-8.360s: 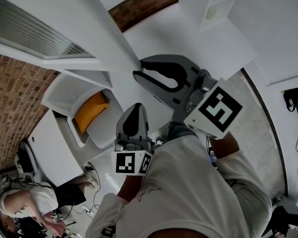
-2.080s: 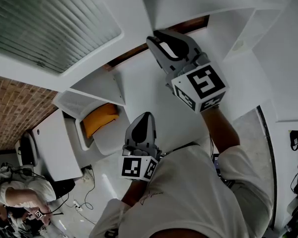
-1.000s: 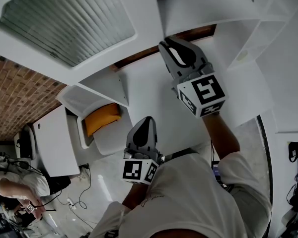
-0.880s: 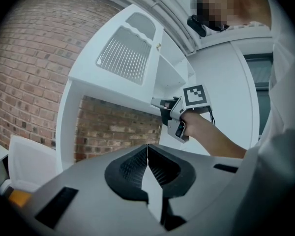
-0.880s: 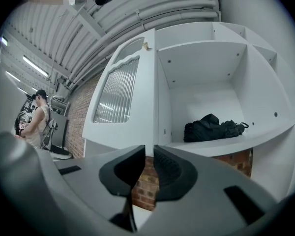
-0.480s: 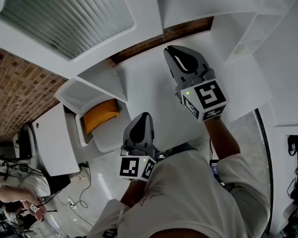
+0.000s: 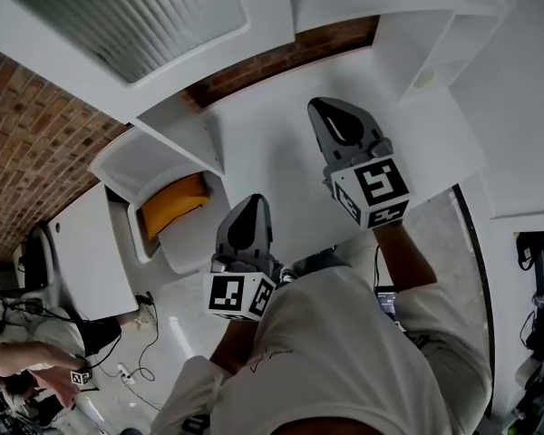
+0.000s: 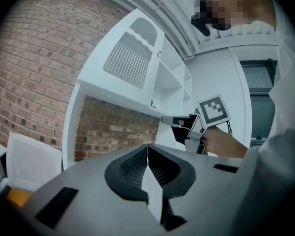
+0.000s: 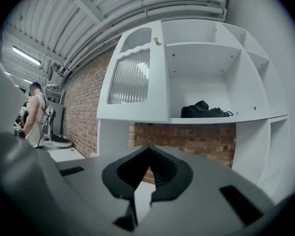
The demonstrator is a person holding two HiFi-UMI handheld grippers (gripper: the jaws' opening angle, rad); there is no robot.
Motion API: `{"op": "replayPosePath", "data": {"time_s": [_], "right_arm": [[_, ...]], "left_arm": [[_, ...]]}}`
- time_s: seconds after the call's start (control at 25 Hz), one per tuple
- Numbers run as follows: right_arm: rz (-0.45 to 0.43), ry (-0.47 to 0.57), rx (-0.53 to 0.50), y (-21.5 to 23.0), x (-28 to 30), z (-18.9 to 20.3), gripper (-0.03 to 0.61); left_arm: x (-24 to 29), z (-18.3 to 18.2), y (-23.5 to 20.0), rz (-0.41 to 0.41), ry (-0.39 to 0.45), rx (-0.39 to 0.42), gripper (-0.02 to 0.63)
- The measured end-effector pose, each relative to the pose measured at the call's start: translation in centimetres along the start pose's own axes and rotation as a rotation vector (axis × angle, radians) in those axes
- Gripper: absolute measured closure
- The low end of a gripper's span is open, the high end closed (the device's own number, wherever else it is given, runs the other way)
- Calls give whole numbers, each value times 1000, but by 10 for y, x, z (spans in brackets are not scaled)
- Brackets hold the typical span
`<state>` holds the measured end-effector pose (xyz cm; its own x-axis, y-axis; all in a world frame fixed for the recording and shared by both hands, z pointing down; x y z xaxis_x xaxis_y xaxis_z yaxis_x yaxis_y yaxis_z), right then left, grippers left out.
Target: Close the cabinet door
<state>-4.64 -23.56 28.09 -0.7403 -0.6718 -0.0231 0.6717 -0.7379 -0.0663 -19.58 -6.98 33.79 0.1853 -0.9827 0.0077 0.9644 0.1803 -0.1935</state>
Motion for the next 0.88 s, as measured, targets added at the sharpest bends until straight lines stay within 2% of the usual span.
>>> {"op": "replayPosePath", "data": {"time_s": [0.24, 0.64, 0.88], "right_arm": [[13, -25, 13, -22, -24, 5, 554], [25, -81, 18, -62, -66, 16, 555], [48, -92, 55, -82, -91, 22, 555]], "left_arm": [[-17, 4, 0, 25, 37, -7, 597], [-51, 6, 2, 63, 11, -16, 597], [-74, 5, 2, 74, 13, -9, 597]]}}
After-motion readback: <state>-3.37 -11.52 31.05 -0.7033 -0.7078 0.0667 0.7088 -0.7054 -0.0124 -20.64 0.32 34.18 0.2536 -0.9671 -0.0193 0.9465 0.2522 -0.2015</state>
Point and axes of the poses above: the fingertips, and each gripper's own axes: x forward along the fingers, y to its right, z out of its underside, the point moved 8 cm from there along -x, backward along the fingers, and after that the axes turned 4 degrees about y, right-handed, at the moved point
